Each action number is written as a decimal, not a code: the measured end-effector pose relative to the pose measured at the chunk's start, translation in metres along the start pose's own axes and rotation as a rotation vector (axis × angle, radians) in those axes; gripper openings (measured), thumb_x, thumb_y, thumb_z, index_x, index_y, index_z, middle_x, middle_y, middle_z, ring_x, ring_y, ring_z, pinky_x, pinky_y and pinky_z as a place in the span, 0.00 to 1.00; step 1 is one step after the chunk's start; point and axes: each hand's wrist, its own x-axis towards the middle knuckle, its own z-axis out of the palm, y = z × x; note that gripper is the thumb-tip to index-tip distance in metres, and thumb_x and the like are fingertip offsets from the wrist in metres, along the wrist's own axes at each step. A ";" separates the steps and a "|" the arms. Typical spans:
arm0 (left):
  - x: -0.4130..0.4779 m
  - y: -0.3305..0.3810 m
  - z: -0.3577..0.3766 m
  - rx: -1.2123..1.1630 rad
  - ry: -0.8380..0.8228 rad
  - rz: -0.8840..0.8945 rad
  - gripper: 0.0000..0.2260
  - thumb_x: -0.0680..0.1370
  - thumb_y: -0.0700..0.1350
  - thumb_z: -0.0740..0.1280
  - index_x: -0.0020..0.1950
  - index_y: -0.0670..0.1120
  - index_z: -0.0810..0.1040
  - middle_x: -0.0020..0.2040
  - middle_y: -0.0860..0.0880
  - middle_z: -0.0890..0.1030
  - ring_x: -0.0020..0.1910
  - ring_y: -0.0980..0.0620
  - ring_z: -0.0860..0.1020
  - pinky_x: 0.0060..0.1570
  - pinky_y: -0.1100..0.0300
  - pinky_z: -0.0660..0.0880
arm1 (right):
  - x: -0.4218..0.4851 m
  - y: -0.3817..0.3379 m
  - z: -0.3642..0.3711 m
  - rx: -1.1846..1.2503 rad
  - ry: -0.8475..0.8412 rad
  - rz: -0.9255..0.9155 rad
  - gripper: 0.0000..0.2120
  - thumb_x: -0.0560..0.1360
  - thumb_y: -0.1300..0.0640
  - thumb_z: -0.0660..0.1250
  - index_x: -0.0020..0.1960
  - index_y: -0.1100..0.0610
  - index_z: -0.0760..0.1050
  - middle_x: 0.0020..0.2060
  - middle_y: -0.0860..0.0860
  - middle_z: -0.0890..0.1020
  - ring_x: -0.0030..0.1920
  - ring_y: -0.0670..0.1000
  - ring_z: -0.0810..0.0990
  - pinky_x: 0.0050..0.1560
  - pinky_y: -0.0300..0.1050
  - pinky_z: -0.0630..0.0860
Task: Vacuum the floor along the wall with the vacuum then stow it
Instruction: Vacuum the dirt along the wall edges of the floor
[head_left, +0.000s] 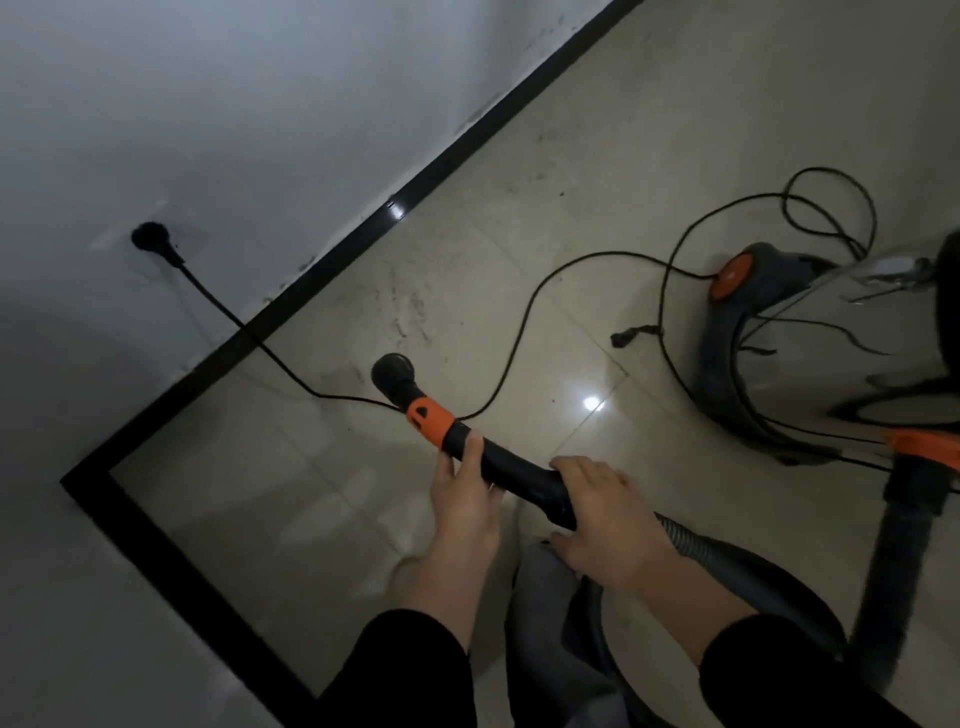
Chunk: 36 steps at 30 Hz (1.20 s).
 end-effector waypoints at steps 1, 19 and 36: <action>0.009 -0.005 0.003 -0.014 0.010 -0.013 0.20 0.80 0.42 0.64 0.72 0.44 0.69 0.61 0.41 0.78 0.56 0.44 0.79 0.48 0.57 0.77 | 0.011 0.003 0.006 -0.078 -0.004 -0.052 0.28 0.65 0.53 0.74 0.63 0.55 0.71 0.52 0.50 0.77 0.51 0.54 0.77 0.53 0.51 0.74; 0.184 0.026 -0.004 -0.109 0.146 0.007 0.17 0.79 0.44 0.67 0.67 0.40 0.73 0.59 0.41 0.80 0.50 0.48 0.80 0.42 0.59 0.79 | 0.210 -0.006 0.052 -0.220 -0.100 -0.292 0.14 0.77 0.55 0.61 0.61 0.57 0.67 0.57 0.54 0.75 0.56 0.56 0.73 0.47 0.48 0.67; 0.186 0.021 -0.079 -0.334 0.202 -0.124 0.17 0.80 0.42 0.66 0.67 0.39 0.73 0.59 0.38 0.80 0.53 0.46 0.81 0.42 0.58 0.78 | 0.217 -0.047 0.089 -0.286 -0.221 -0.451 0.20 0.75 0.57 0.62 0.66 0.55 0.69 0.57 0.52 0.77 0.54 0.55 0.74 0.51 0.49 0.69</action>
